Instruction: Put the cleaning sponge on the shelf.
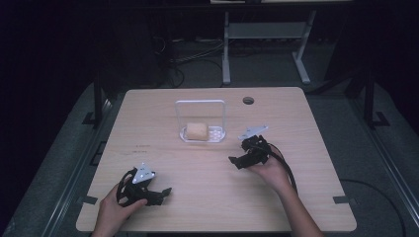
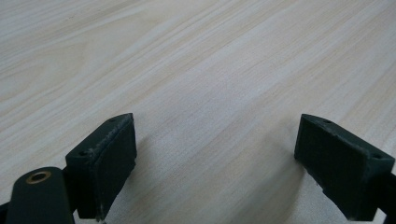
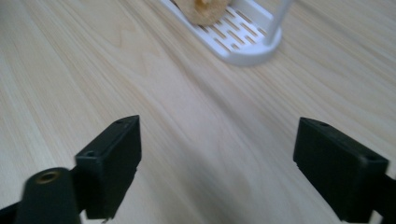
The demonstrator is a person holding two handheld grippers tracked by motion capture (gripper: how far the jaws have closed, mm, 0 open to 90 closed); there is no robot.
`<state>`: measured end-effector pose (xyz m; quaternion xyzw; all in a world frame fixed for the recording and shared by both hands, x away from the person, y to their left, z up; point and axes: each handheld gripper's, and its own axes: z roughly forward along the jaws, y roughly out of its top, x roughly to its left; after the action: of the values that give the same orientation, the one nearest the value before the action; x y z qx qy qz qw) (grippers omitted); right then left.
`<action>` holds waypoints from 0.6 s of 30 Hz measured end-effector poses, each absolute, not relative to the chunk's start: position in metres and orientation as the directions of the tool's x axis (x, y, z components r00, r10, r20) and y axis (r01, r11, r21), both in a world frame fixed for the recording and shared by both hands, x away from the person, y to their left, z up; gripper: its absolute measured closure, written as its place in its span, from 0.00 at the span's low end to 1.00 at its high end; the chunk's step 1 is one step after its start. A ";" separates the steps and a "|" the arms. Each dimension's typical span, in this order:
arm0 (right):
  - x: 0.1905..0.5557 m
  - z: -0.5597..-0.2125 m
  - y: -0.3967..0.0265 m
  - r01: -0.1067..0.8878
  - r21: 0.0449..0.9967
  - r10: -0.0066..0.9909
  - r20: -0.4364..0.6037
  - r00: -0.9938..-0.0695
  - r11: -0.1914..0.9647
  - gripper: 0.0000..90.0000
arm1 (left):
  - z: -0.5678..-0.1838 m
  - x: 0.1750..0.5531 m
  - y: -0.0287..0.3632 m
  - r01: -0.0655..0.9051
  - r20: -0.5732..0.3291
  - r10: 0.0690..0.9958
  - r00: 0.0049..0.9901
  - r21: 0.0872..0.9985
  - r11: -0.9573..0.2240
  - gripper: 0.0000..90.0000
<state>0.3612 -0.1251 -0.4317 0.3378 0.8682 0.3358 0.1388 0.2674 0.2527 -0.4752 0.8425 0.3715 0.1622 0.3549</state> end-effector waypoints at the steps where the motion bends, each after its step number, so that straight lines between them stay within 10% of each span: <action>1: 0.358 -0.432 -0.129 0.493 0.679 0.682 -0.015 -0.731 0.544 0.16 | -0.475 0.267 0.253 0.511 0.010 0.741 0.671 0.718 -0.472 0.13; 18: 0.302 -0.448 -0.191 0.540 0.693 0.737 0.019 -0.675 0.477 0.13 | -0.475 0.267 0.253 0.510 0.009 0.742 0.671 0.720 -0.470 0.13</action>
<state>0.3021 -0.1907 -0.4479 0.3769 0.8474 0.3457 0.1423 0.2674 0.2526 -0.4754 0.8418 0.3716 0.1628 0.3560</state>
